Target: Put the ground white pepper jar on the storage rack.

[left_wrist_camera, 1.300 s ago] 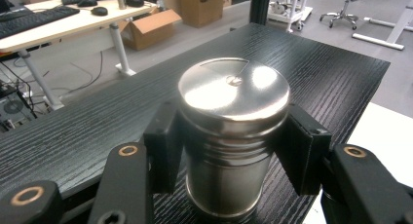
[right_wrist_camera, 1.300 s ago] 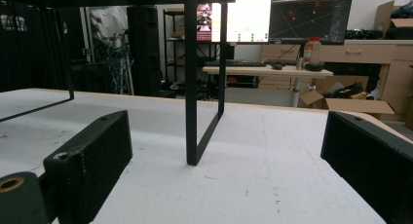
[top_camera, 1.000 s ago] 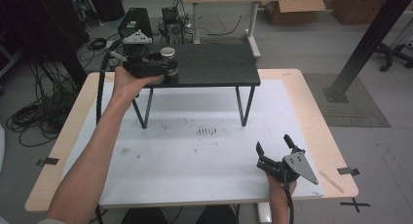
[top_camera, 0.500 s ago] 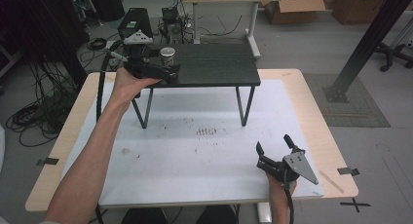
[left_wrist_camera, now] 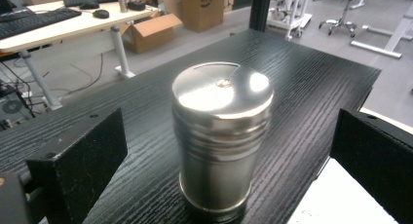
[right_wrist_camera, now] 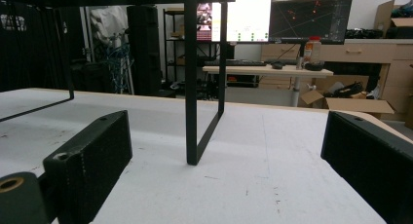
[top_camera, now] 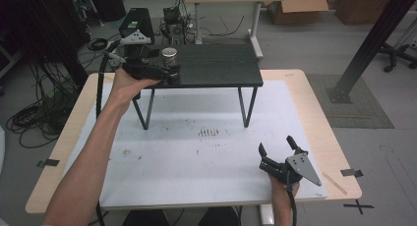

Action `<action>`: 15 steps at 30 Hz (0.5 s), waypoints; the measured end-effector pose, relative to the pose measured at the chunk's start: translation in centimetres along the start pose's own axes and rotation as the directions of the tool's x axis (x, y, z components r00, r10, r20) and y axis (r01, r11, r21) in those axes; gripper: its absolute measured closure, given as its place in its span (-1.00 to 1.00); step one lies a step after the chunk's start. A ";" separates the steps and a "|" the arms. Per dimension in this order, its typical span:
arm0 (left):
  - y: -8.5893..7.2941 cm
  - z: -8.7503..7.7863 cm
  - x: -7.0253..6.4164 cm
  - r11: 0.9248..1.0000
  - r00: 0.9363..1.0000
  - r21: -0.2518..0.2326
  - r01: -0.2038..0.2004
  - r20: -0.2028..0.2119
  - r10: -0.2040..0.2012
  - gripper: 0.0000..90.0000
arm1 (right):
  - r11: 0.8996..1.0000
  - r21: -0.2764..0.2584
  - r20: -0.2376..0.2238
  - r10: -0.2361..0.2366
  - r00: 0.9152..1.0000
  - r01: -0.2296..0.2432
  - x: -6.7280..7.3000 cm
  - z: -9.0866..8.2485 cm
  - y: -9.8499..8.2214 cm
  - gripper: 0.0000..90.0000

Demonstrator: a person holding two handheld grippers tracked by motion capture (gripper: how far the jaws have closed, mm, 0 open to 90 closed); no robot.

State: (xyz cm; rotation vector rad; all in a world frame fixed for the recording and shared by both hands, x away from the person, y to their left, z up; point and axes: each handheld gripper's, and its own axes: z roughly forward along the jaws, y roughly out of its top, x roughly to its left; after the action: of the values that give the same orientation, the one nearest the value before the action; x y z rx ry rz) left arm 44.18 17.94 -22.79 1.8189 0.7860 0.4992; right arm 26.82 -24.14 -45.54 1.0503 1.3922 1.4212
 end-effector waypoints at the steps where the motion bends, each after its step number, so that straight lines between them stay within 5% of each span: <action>1: 0.0 0.0 0.0 1.000 1.000 0.000 0.000 0.000 0.000 -0.99 | 1.000 0.000 0.000 0.000 1.000 0.000 0.0 0.0 0.0 -0.91; 15: -1.0 -2.8 -0.2 0.999 0.999 -0.012 -0.035 -0.022 0.035 -0.98 | 1.000 0.001 0.000 0.001 1.000 -0.001 0.0 0.0 0.0 -0.91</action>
State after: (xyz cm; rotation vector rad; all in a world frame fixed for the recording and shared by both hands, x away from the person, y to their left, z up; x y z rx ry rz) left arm 41.93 19.93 -22.65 1.8208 0.7655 0.5467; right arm 26.82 -24.14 -45.54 1.0525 1.3927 1.4213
